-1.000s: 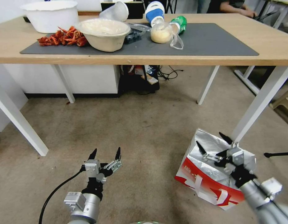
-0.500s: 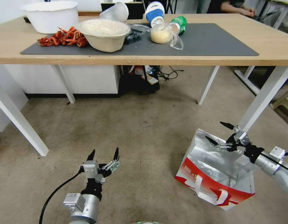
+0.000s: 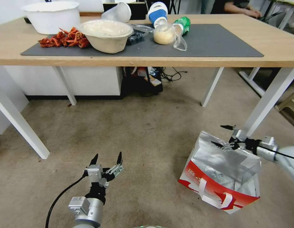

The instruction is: Pick up the food delivery bag from the floor and place it on the table.

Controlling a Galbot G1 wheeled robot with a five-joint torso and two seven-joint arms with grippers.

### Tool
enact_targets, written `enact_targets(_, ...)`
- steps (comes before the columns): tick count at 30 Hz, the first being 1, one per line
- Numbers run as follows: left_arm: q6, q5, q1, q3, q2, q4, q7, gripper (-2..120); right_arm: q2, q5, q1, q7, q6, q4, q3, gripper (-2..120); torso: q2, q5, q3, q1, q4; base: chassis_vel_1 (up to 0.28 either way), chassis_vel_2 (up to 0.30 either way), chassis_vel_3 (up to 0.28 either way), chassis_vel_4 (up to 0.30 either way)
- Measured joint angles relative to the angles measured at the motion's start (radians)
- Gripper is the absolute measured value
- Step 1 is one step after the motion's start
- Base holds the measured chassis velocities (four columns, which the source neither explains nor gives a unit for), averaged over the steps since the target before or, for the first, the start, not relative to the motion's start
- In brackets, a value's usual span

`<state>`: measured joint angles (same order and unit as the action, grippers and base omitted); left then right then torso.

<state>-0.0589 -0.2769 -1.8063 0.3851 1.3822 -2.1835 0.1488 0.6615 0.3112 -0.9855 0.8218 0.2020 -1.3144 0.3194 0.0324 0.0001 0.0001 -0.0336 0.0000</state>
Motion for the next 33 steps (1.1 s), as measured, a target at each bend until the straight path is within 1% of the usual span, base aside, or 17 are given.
enact_targets(1, 0.0, 0.0, 0.0, 0.0, 0.0, 0.0, 0.0, 100, 0.0, 0.0, 0.0, 0.0, 0.0, 0.0, 0.0, 100, 0.0, 0.0, 0.0, 0.0, 0.0, 0.0, 0.0, 0.0, 0.0)
enact_targets(2, 0.0, -0.003, 0.002, 0.006, -0.003, 0.004, 0.0, 100, 0.007, -0.02, 0.042, 0.011, 0.003, 0.026, -0.052, 100, 0.0, 0.0, 0.0, 0.0, -0.0002, 0.0, 0.0, 0.0, 0.0)
enact_targets(3, 0.0, -0.006, 0.006, 0.011, -0.005, 0.011, 0.0, 100, 0.025, -0.056, 0.128, 0.044, 0.007, 0.085, -0.119, 100, 0.0, 0.0, 0.0, 0.0, -0.0001, 0.0, 0.0, 0.0, 0.0)
enact_targets(4, 0.0, -0.007, 0.007, 0.012, -0.005, 0.014, 0.001, 100, 0.033, -0.068, 0.164, 0.057, 0.009, 0.11, -0.141, 100, 0.0, -0.0001, 0.0, 0.0, 0.0002, 0.0, 0.0, 0.0, 0.0)
enact_targets(8, 0.0, -0.007, 0.009, 0.012, -0.005, 0.02, 0.001, 100, 0.044, -0.078, 0.211, 0.081, 0.009, 0.143, -0.167, 100, 0.0, -0.0002, 0.0, 0.0, 0.0001, 0.0, 0.0, 0.0, 0.0)
enact_targets(12, -0.001, -0.01, 0.016, 0.014, -0.004, 0.034, 0.004, 100, 0.066, -0.099, 0.293, 0.145, 0.002, 0.208, -0.219, 100, 0.001, -0.0002, 0.0, 0.0, 0.0, 0.0, 0.0, 0.0, 0.0)
enact_targets(13, -0.001, -0.01, 0.016, 0.014, -0.004, 0.034, 0.004, 100, 0.066, -0.099, 0.293, 0.145, 0.002, 0.208, -0.219, 100, 0.001, -0.0002, 0.0, 0.0, 0.0, 0.0, 0.0, 0.0, 0.0)
enact_targets(15, -0.002, -0.013, 0.019, 0.015, -0.004, 0.039, 0.005, 100, 0.083, -0.117, 0.336, 0.189, -0.006, 0.252, -0.241, 100, 0.001, -0.0003, 0.0, 0.0, 0.0, 0.0, 0.0, 0.0, 0.0)
enact_targets(17, -0.002, -0.014, 0.02, 0.016, -0.004, 0.041, 0.006, 100, 0.089, -0.121, 0.349, 0.205, -0.009, 0.268, -0.247, 100, 0.001, -0.0002, 0.0, 0.0, 0.0001, 0.0, 0.0, 0.0, 0.0)
enact_targets(19, -0.004, -0.016, 0.022, 0.018, -0.004, 0.044, 0.008, 100, 0.1, -0.135, 0.37, 0.247, -0.027, 0.293, -0.254, 98, 0.001, -0.0001, 0.0, 0.0, 0.0, 0.0, 0.0, 0.0, 0.0)
enact_targets(21, -0.005, -0.016, 0.022, 0.019, -0.004, 0.045, 0.008, 100, 0.102, -0.139, 0.374, 0.257, -0.033, 0.297, -0.255, 97, 0.001, -0.0002, 0.0, 0.0, 0.0, 0.0, 0.0, 0.0, 0.0)
enact_targets(24, -0.007, -0.018, 0.022, 0.019, -0.004, 0.048, 0.008, 100, 0.106, -0.142, 0.378, 0.271, -0.041, 0.305, -0.257, 94, 0.001, -0.0001, 0.0, 0.0, 0.0, 0.0, 0.0, 0.0, 0.0)
enact_targets(27, -0.011, -0.018, 0.024, 0.017, -0.002, 0.052, 0.009, 100, 0.108, -0.139, 0.378, 0.276, -0.045, 0.308, -0.257, 85, 0.001, -0.0001, 0.0, 0.0, 0.0, 0.0, 0.0, 0.0, 0.0)
enact_targets(29, -0.011, -0.017, 0.024, 0.016, -0.002, 0.052, 0.009, 100, 0.108, -0.136, 0.376, 0.276, -0.045, 0.308, -0.257, 82, 0.001, -0.0002, 0.0, 0.0, 0.0, 0.0, 0.0, 0.0, 0.0)
enact_targets(31, -0.012, -0.015, 0.024, 0.013, -0.002, 0.052, 0.011, 100, 0.107, -0.122, 0.37, 0.275, -0.044, 0.301, -0.256, 70, 0.001, 0.0, 0.0, 0.0, -0.0001, 0.0, 0.0, 0.0, 0.0)
enact_targets(32, -0.012, -0.015, 0.024, 0.013, -0.002, 0.052, 0.011, 100, 0.107, -0.122, 0.37, 0.275, -0.044, 0.301, -0.256, 70, 0.001, 0.0, 0.0, 0.0, -0.0001, 0.0, 0.0, 0.0, 0.0)
enact_targets(33, -0.012, -0.013, 0.024, 0.012, -0.002, 0.052, 0.011, 100, 0.105, -0.12, 0.367, 0.274, -0.044, 0.297, -0.254, 65, 0.001, -0.0001, 0.0, 0.0, -0.0001, 0.0, 0.0, 0.0, 0.0)
